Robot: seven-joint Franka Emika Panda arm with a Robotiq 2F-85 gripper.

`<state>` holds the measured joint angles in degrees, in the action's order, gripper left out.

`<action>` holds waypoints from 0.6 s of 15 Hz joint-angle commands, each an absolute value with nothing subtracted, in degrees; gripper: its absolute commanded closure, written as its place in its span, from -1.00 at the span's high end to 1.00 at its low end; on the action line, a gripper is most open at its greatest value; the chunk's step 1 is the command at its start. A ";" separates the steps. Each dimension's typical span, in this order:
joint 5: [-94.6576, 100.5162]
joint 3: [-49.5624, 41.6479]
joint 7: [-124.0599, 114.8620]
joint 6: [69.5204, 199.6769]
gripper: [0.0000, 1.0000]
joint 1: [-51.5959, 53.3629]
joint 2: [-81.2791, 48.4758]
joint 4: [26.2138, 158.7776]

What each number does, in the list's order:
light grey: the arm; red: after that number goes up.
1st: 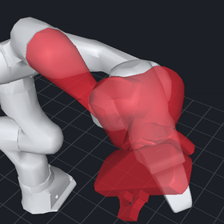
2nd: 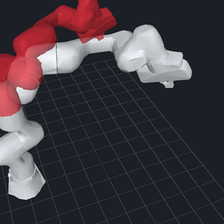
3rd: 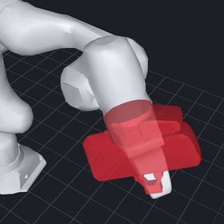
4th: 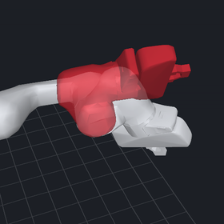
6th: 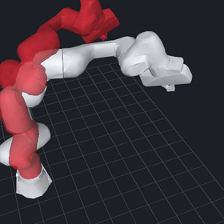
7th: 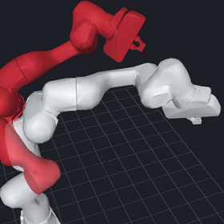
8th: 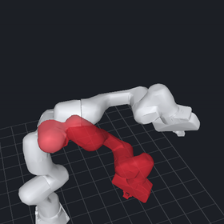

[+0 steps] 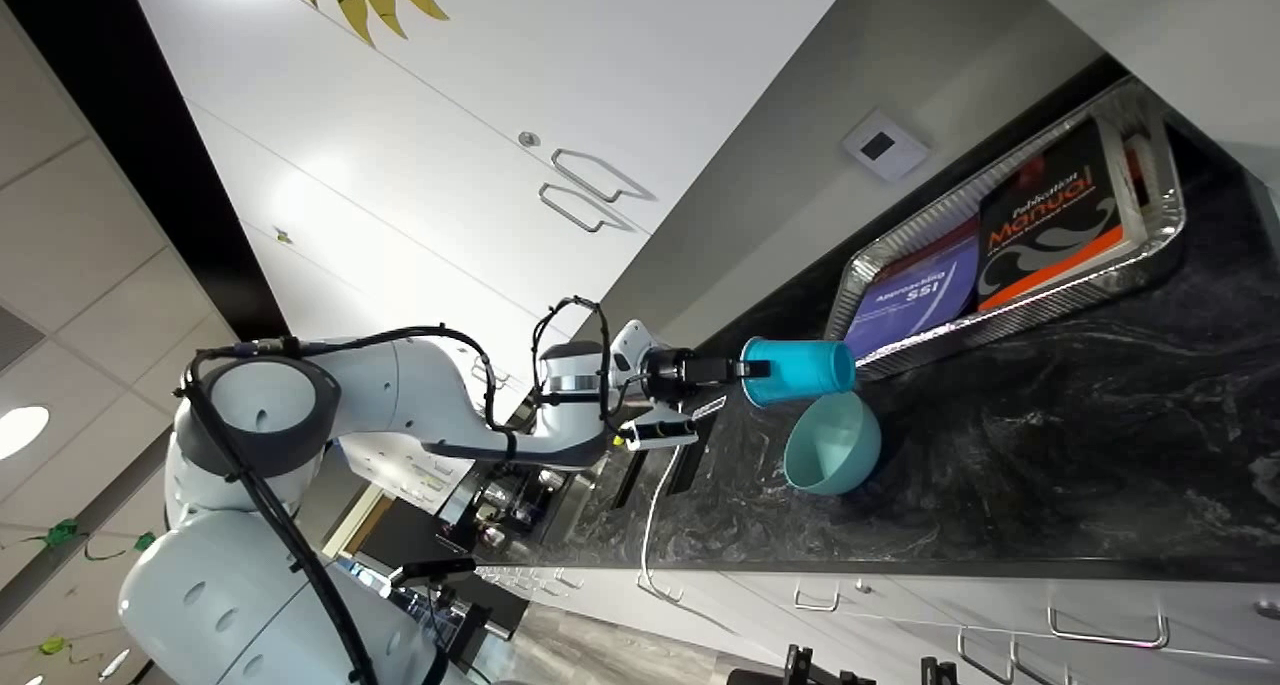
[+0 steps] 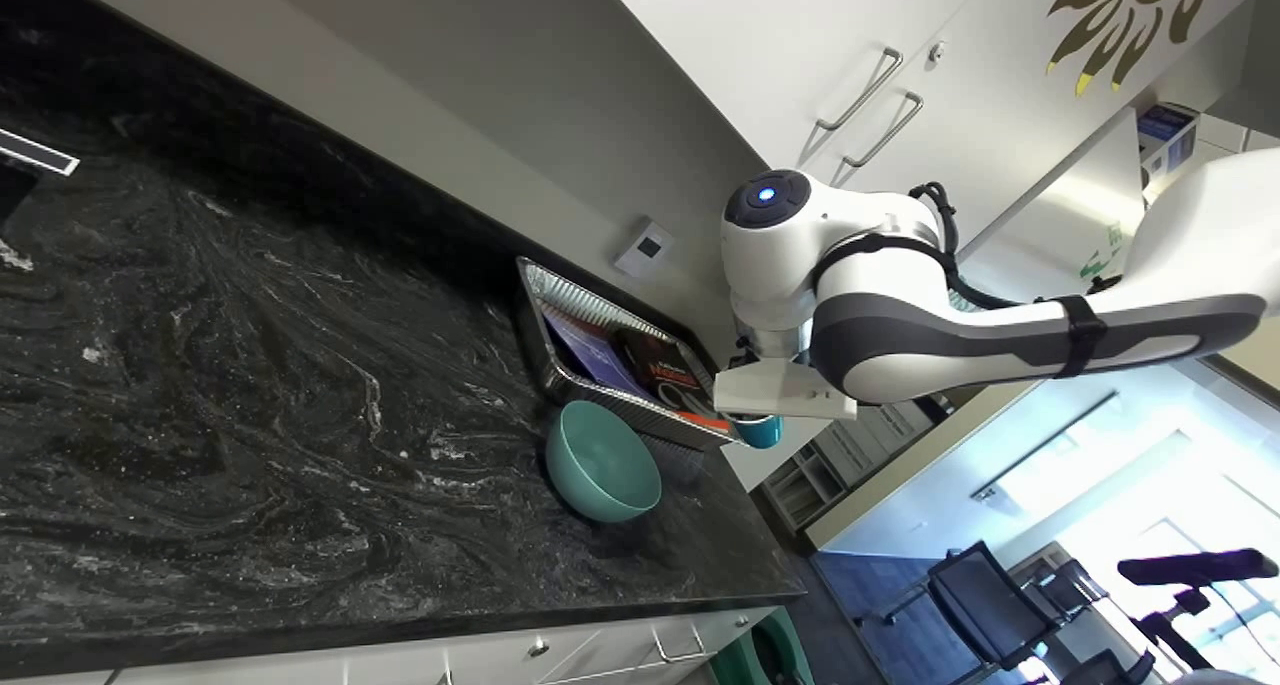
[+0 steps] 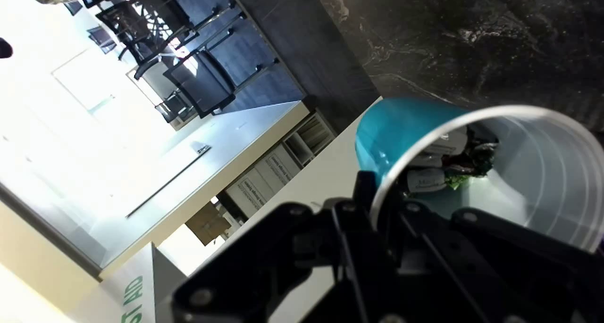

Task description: Pick up the light blue cup, pour its contents in the bowl and put the cup back on the countertop.

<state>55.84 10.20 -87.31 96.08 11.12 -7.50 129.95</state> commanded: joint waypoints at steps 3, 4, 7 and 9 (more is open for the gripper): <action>58.67 10.30 -89.32 89.08 -0.98 13.75 -15.78 123.93; 59.05 10.21 -89.48 88.22 -0.98 14.15 -17.25 122.85; 60.41 9.97 -90.16 85.34 -0.98 15.45 -21.61 119.60; 61.59 9.84 -91.36 82.83 -0.98 16.45 -24.63 117.44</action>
<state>59.91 10.21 -89.33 87.68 14.82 -19.94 121.78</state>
